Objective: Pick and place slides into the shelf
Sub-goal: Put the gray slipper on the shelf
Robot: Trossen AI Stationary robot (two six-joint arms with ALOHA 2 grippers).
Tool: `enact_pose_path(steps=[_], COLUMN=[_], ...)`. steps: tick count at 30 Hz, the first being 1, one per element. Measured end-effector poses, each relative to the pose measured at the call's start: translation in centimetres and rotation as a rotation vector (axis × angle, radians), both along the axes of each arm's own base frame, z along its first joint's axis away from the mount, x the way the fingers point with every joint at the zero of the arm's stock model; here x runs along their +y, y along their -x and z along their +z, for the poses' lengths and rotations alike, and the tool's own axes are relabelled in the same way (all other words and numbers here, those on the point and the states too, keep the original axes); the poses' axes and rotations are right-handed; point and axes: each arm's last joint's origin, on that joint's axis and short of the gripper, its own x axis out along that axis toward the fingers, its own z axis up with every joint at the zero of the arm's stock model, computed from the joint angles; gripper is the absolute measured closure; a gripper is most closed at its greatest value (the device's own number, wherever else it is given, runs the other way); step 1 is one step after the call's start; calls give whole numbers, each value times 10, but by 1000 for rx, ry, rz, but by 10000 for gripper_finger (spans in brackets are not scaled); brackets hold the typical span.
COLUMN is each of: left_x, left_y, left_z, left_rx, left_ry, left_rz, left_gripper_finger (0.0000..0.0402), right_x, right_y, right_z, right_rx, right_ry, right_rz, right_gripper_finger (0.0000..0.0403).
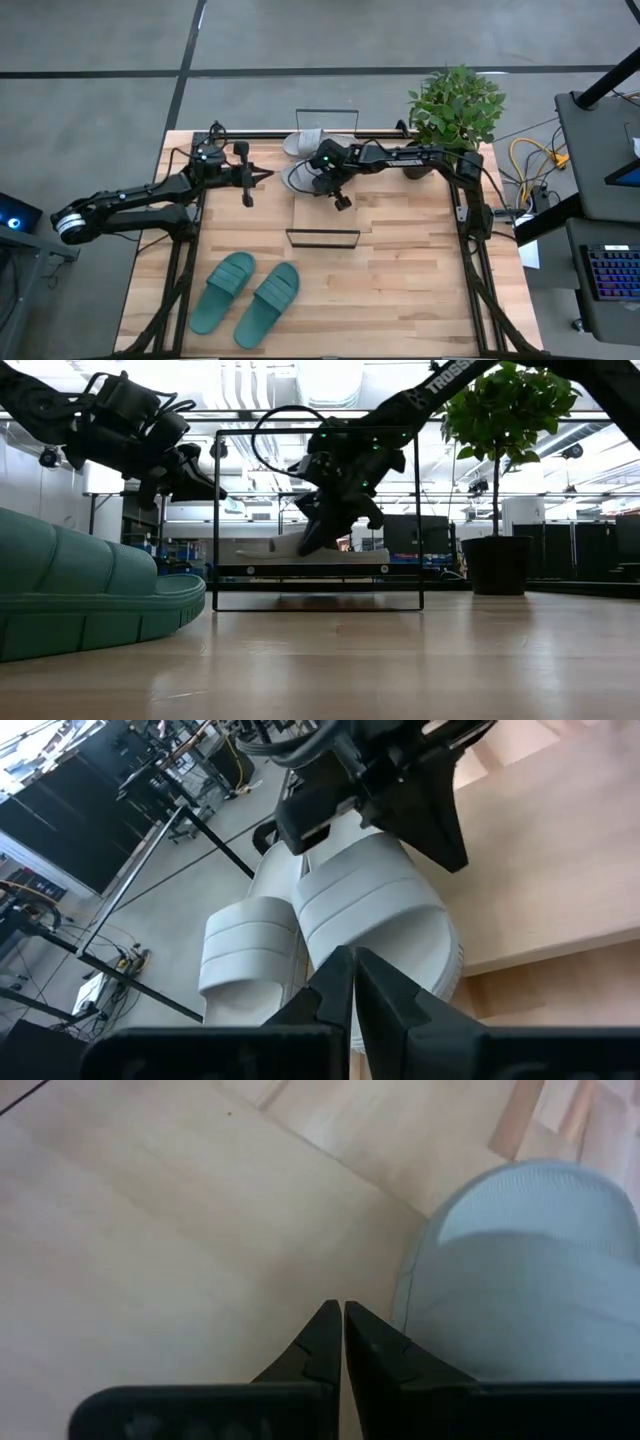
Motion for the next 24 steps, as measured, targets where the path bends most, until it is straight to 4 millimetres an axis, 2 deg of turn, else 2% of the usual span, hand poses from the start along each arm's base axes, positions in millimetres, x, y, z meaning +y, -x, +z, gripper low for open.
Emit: enact_pose_path(steps=[8, 18, 24], left_x=[3, -2, -4], left_y=[3, 10, 13], left_z=[2, 14, 16], left_rx=[17, -51, -50], left_ry=[-47, -90, -84], left_rz=[144, 151, 152], left_gripper_finger=[402, 402, 402], right_x=[2, 0, -4], right_y=[-7, -11, -11], right_z=[3, 7, 7], right_rx=[-16, -73, -69], right_ry=[22, 88, 147], right_rz=[37, 35, 2], right_gripper_finger=[394, 394, 394])
